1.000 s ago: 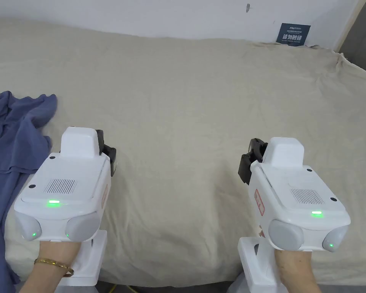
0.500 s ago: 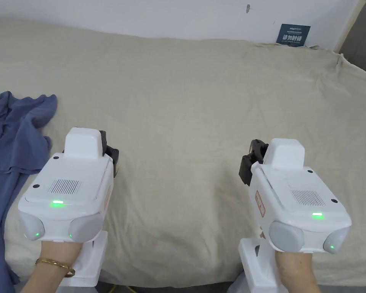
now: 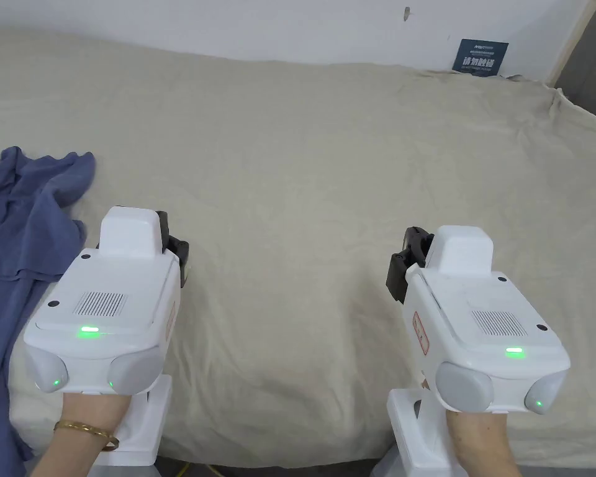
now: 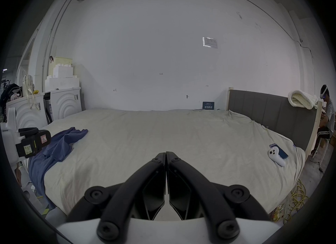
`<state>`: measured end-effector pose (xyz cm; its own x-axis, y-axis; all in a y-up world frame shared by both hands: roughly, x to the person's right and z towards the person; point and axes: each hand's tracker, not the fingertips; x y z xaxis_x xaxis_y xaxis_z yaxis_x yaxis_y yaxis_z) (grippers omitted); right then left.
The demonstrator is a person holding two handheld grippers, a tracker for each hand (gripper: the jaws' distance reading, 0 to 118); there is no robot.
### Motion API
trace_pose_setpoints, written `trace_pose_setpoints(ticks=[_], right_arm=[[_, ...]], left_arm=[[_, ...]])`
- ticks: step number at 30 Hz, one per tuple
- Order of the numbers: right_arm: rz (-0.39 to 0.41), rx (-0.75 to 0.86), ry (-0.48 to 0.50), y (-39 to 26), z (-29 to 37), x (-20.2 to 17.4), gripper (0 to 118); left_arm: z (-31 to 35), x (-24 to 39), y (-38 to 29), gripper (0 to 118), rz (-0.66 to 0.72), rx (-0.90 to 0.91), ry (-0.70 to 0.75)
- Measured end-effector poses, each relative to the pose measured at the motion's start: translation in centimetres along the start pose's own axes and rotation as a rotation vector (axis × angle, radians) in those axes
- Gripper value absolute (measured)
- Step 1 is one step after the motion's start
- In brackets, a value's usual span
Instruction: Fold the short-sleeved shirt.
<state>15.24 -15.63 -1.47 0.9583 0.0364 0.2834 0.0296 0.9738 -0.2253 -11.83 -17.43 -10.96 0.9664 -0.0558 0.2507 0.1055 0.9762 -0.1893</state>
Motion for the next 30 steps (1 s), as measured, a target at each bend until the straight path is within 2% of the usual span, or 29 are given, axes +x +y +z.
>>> trace_pose_setpoints(ticks=[9,30], right_arm=[[0.018,0.010,0.106,0.8,-1.3,-4.2,0],[0.101,0.043,0.476,3.1,-2.3,-19.5,0]], left_arm=[[1.0,-3.3,-0.1,0,0.013,0.003,0.082],[6.6,-15.7,-1.5,0,0.080,-0.022,0.419]])
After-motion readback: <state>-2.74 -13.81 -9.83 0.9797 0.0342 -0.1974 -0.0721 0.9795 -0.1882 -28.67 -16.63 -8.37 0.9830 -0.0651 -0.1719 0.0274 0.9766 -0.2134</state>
